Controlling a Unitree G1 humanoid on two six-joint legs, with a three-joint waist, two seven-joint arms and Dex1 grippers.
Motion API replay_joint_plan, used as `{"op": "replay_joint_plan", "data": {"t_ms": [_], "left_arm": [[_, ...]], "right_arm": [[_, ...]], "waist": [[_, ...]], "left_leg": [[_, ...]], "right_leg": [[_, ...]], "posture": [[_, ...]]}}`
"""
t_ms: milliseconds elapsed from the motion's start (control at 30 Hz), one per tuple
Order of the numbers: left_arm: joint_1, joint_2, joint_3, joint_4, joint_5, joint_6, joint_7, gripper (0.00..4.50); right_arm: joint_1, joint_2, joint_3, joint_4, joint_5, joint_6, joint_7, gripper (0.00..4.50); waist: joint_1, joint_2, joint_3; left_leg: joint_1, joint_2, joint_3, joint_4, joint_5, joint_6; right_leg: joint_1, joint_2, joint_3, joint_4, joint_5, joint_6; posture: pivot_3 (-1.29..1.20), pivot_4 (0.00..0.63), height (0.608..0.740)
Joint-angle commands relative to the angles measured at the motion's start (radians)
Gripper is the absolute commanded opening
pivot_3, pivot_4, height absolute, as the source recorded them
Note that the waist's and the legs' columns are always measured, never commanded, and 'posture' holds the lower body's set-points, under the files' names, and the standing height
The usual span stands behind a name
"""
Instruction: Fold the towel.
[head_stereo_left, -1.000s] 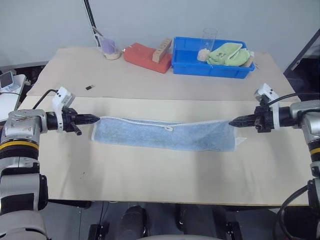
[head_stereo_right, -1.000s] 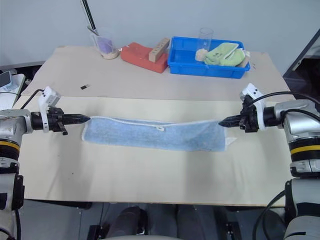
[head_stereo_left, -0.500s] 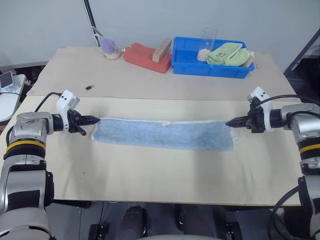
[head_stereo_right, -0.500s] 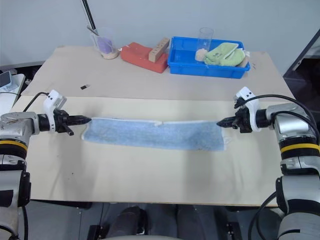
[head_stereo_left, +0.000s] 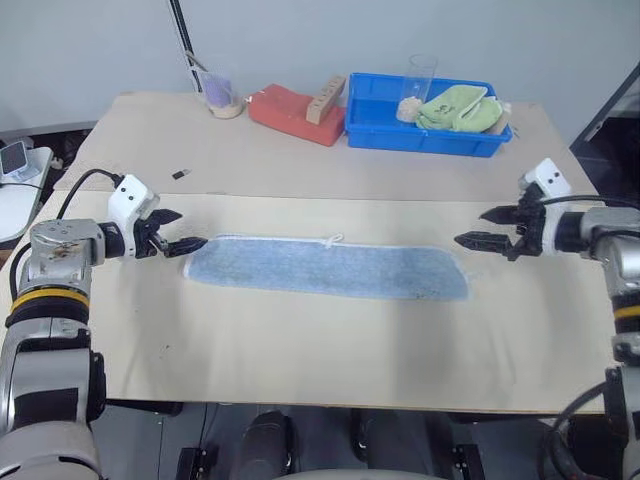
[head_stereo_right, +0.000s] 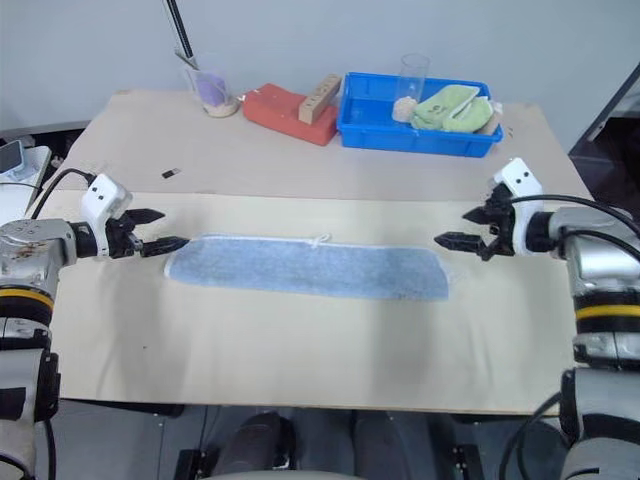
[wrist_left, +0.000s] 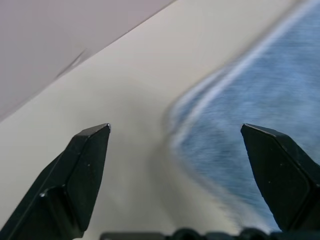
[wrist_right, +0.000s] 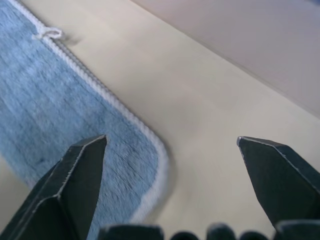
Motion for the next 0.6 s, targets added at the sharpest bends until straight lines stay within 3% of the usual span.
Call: {"op": "replay_joint_plan", "data": {"t_ms": [33, 167, 267, 467, 600], "left_arm": [[0.092, 0.005, 0.024, -0.345, -0.139, 0.068, -0.105, 4.5], [0.204, -0.032, -0.013, -0.642, -0.224, 0.151, -0.113, 4.5], [0.241, -0.059, -0.046, -0.757, -0.232, 0.159, -0.104, 4.5], [0.247, -0.084, -0.095, -0.847, -0.235, 0.163, -0.1, 4.5], [0.245, -0.092, -0.102, -0.827, -0.227, 0.14, -0.099, 4.5]], "right_arm": [[0.159, -0.004, -0.146, -0.264, 0.071, 0.11, -0.093, 4.46], [0.365, 0.092, -0.299, -0.505, 0.143, 0.269, -0.24, 4.46], [0.441, 0.195, -0.366, -0.609, 0.165, 0.359, -0.378, 4.46], [0.544, 0.386, -0.428, -0.741, 0.237, 0.508, -0.547, 4.46], [0.524, 0.476, -0.415, -0.708, 0.247, 0.5, -0.623, 4.46]], "waist": [[0.003, 0.0, 0.0], [0.008, 0.0, 0.0], [0.008, 0.0, 0.0], [0.004, 0.0, -0.001], [-0.003, 0.0, -0.001]], "left_leg": [[0.0, 0.0, 0.0, 0.0, 0.0, 0.0], [0.001, -0.001, 0.0, 0.001, 0.0, 0.0], [0.003, -0.001, -0.001, 0.001, 0.0, 0.0], [0.004, -0.001, -0.003, 0.0, 0.0, 0.0], [0.004, -0.001, -0.005, 0.0, 0.0, 0.0]], "right_leg": [[0.0, 0.0, 0.0, 0.0, 0.0, 0.0], [0.001, 0.0, 0.001, -0.002, 0.0, 0.001], [0.004, 0.001, 0.002, -0.001, 0.0, 0.002], [0.004, 0.002, 0.003, -0.002, -0.002, 0.005], [0.004, 0.003, 0.003, -0.002, -0.002, 0.004]], "posture": [[0.0, 0.15, 0.684], [0.0, 0.15, 0.684], [0.0, 0.15, 0.684], [0.0, 0.15, 0.684], [0.0, 0.15, 0.684]]}}
